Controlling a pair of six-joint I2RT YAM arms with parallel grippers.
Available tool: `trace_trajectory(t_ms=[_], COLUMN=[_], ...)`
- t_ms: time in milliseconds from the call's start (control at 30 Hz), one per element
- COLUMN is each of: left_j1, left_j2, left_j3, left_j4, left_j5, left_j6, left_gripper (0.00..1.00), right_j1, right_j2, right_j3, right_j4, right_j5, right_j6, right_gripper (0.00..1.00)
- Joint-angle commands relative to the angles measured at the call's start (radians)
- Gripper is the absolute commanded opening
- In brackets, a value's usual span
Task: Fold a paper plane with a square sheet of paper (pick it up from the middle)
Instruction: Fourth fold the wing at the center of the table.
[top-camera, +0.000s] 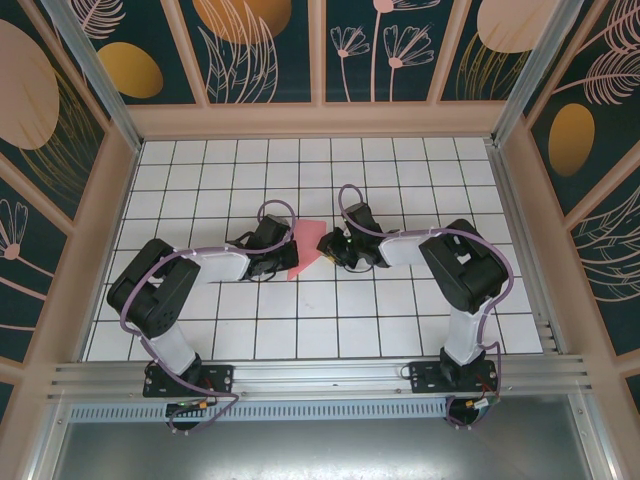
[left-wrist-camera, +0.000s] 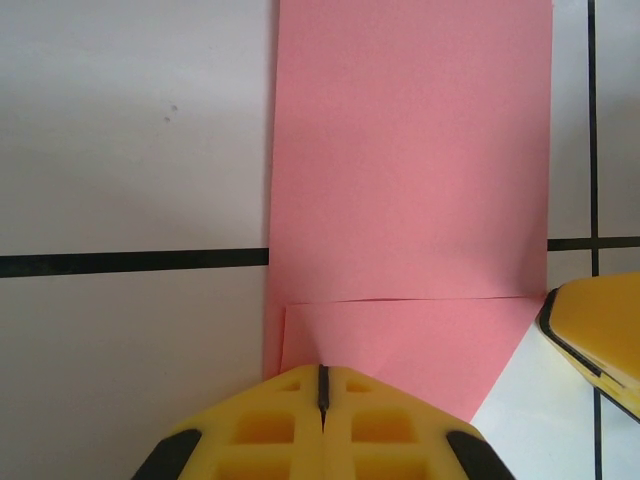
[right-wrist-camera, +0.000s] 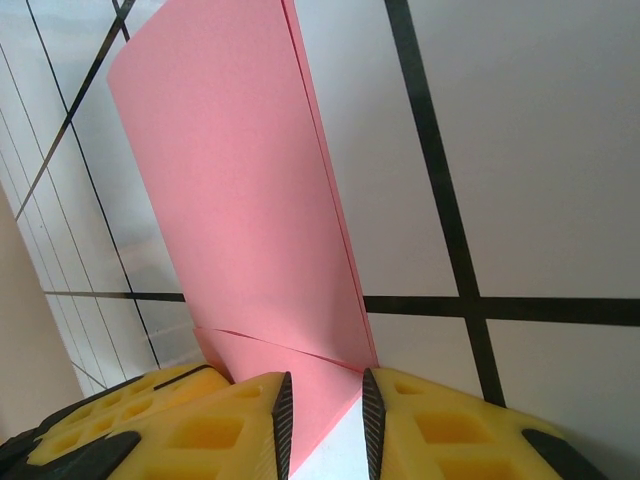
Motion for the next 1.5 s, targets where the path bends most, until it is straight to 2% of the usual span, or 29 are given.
trace_trajectory(t_ms=[0, 200, 467, 800, 900, 1100, 1467], left_j1=[0.004, 0.005, 0.004, 0.005, 0.005, 0.004, 0.005], left_j2=[0.011, 0.009, 0.004, 0.002, 0.003, 0.002, 0.003], left_j3=[-0.011, -0.015, -0.016, -0.013, -0.013, -0.022, -0.035], left_j4=[-0.042, -0.045, -0.043, -0.046, -0.047, -0.041, -0.027], left_j5=[-0.019, -0.029, -0.023, -0.019, -0.020, -0.030, -0.017], left_j6=[-0.013, -0.018, -0.020, -0.017, -0.017, -0.034, -0.043], left_gripper=[0.00, 0.00, 0.00, 0.00, 0.00, 0.00, 0.00], right_j1=[-0.001, -0.003, 0.002, 0.004, 0.005, 0.005, 0.021], right_j2=[-0.033, -0.046, -0.014, -0.008, -0.004, -0.014, 0.026], right_j3=[0.010, 0.004, 0.012, 0.021, 0.028, 0.035, 0.070], right_j4=[-0.056, -0.070, 0.006, 0.036, 0.016, -0.084, -0.035], right_j5=[0.058, 0.079, -0.013, -0.051, -0.038, 0.066, -0.004], right_j6=[-0.007, -0.004, -0.011, -0.012, -0.011, -0.010, -0.028], right_gripper=[0.29, 0.30, 0.30, 0.29, 0.29, 0.29, 0.28])
